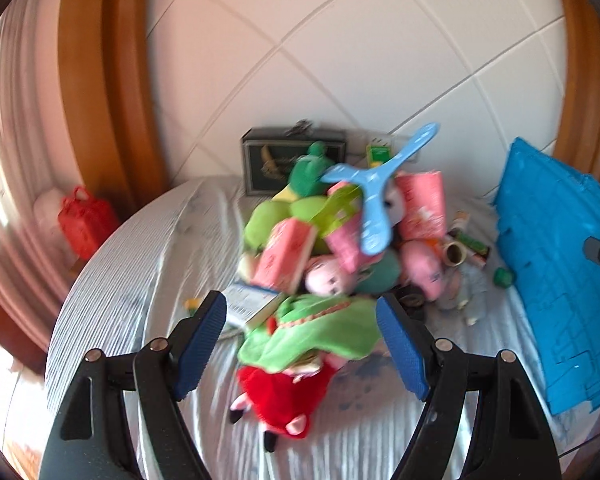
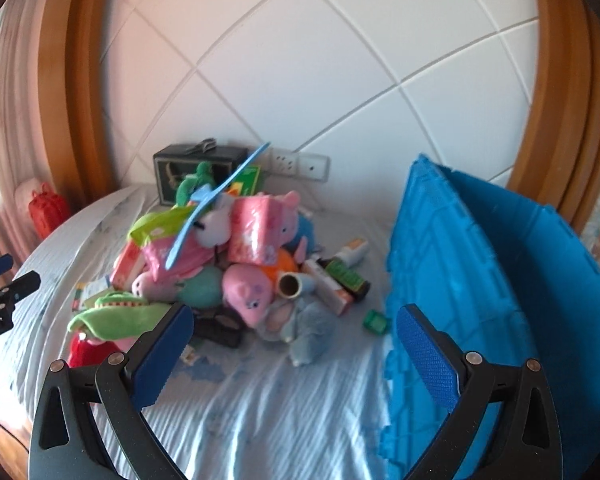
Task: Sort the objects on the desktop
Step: 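Withdraw both tools from the crate back toward the pile, then grasp the white paracetamol box with the left tool while the right tool grasps the grey plush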
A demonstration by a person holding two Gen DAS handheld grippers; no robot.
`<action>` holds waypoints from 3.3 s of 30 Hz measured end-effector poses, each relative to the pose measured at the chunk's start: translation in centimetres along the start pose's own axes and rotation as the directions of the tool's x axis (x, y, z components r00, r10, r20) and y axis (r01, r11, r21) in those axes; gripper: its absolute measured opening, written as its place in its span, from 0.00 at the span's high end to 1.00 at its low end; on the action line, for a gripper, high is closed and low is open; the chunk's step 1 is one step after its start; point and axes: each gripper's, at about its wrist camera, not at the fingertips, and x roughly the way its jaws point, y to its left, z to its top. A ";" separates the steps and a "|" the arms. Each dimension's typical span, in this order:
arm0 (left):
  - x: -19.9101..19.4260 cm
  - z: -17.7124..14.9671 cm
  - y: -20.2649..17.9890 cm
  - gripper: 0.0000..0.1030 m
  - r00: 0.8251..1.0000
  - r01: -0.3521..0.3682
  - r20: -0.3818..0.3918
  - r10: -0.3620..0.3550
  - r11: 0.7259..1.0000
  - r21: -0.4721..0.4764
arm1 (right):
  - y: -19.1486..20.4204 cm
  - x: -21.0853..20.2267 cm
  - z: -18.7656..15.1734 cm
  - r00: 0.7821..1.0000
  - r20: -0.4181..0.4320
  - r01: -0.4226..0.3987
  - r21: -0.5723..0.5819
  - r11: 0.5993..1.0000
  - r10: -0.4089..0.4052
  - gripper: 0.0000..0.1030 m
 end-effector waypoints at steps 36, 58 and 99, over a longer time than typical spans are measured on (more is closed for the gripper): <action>20.9 0.1 12.2 0.25 0.910 -0.054 -0.409 -0.065 0.961 -0.271 | -2.2 16.9 -3.3 0.931 -0.362 0.093 0.099 0.991 -0.051 0.00; 24.6 -5.3 11.9 0.24 0.822 -0.118 -0.569 0.026 0.985 -0.124 | -4.5 28.3 -5.9 0.860 -0.510 0.069 0.154 0.986 0.019 0.00; 25.1 -8.5 19.3 0.24 0.759 -0.317 -0.644 0.099 0.920 -0.232 | -1.0 30.8 -6.1 0.816 -0.551 -0.089 0.182 0.979 0.177 0.12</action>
